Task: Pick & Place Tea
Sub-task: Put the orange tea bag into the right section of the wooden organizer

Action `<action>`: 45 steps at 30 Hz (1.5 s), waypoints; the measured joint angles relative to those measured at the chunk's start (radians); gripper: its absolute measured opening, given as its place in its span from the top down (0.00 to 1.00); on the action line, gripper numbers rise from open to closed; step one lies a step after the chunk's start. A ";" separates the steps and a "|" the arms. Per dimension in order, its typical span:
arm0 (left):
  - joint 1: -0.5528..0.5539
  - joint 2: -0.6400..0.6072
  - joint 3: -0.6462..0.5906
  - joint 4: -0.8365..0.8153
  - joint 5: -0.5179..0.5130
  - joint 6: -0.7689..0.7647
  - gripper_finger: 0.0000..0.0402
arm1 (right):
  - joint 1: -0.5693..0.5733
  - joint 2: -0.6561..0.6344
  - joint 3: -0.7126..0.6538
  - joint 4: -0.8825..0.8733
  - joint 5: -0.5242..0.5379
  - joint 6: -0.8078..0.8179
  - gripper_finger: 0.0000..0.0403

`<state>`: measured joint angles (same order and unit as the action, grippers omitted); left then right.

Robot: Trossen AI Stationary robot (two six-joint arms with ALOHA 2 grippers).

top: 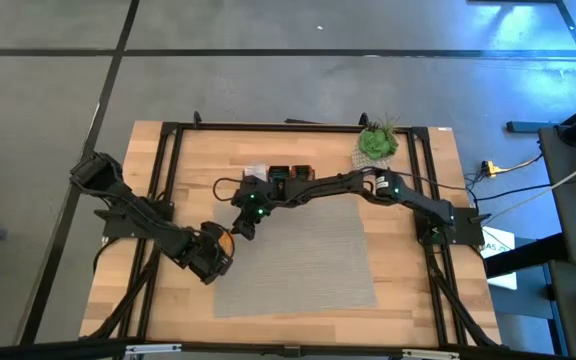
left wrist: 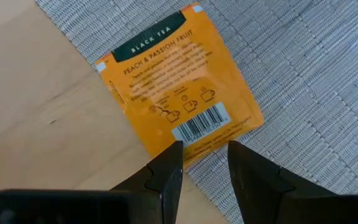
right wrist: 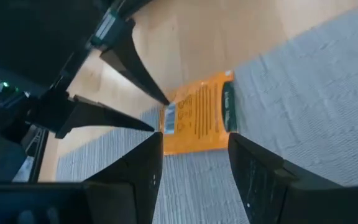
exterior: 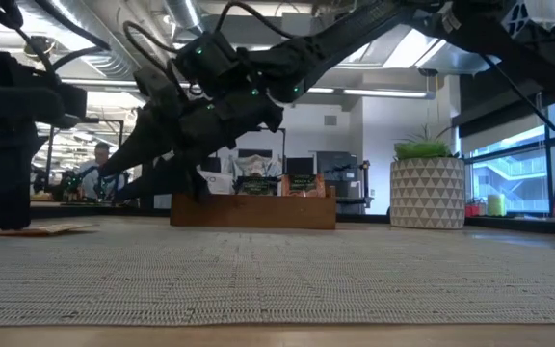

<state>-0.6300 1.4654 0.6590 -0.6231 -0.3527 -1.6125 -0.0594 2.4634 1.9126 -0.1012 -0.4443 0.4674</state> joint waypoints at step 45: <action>-0.003 0.025 0.000 0.091 -0.012 0.079 0.68 | 0.055 0.063 -0.004 0.017 0.184 0.178 0.54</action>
<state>-0.6334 1.4906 0.6590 -0.5323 -0.3648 -1.5333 -0.0048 2.5266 1.9083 -0.0840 -0.2602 0.6457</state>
